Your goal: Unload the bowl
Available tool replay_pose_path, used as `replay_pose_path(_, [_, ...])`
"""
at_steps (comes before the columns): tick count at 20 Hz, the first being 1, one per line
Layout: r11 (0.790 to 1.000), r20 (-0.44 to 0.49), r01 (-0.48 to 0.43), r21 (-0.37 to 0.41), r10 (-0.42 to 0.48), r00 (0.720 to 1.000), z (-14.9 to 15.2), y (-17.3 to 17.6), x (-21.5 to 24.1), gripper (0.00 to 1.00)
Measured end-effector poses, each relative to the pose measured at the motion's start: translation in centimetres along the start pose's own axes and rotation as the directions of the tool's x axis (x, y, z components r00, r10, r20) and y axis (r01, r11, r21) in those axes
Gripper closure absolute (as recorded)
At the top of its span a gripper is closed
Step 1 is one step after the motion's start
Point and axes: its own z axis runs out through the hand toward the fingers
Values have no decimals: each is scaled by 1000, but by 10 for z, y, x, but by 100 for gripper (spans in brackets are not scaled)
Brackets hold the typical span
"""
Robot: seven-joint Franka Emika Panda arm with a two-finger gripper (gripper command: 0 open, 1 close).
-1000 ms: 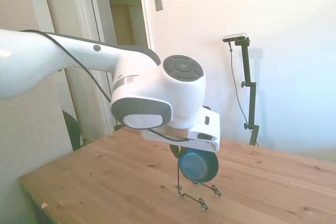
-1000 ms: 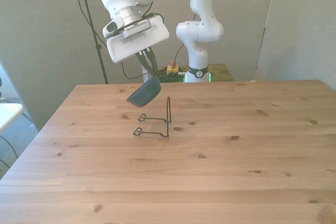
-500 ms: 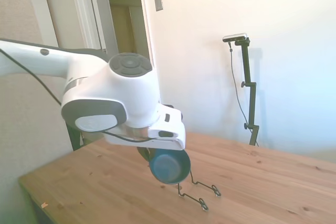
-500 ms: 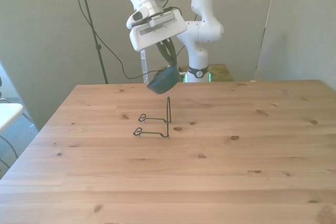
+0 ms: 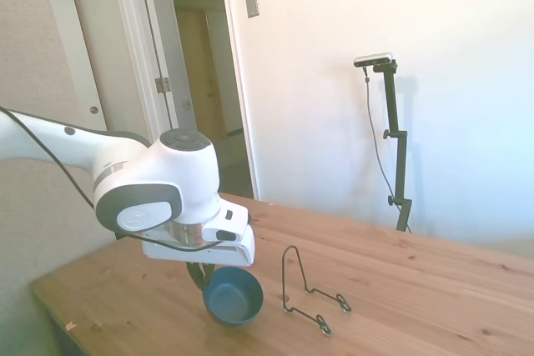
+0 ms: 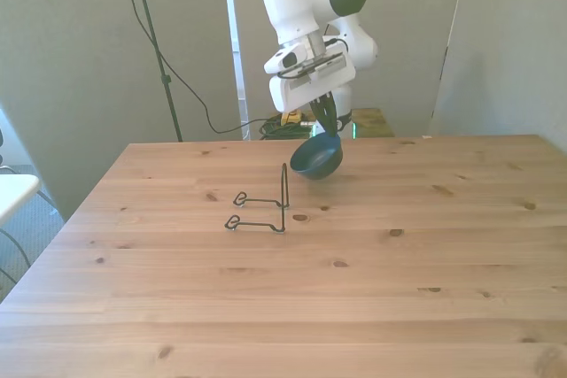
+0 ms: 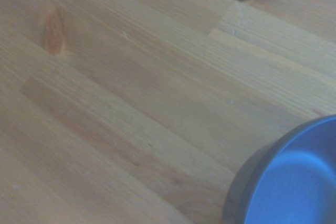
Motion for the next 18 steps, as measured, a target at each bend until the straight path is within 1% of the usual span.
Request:
replay_pose_path(2, [1000,27,-24,-20,24,999,14,2,11,100])
replay_pose_path(3, [999,36,-32,-33,34,999,19,2,16,0])
replay_pose_path(7, [997,60,-45,-67,49,997,29,0,27,0])
replay_pose_path(18, [995,67,-60,-74,65,996,33,-1,28,0])
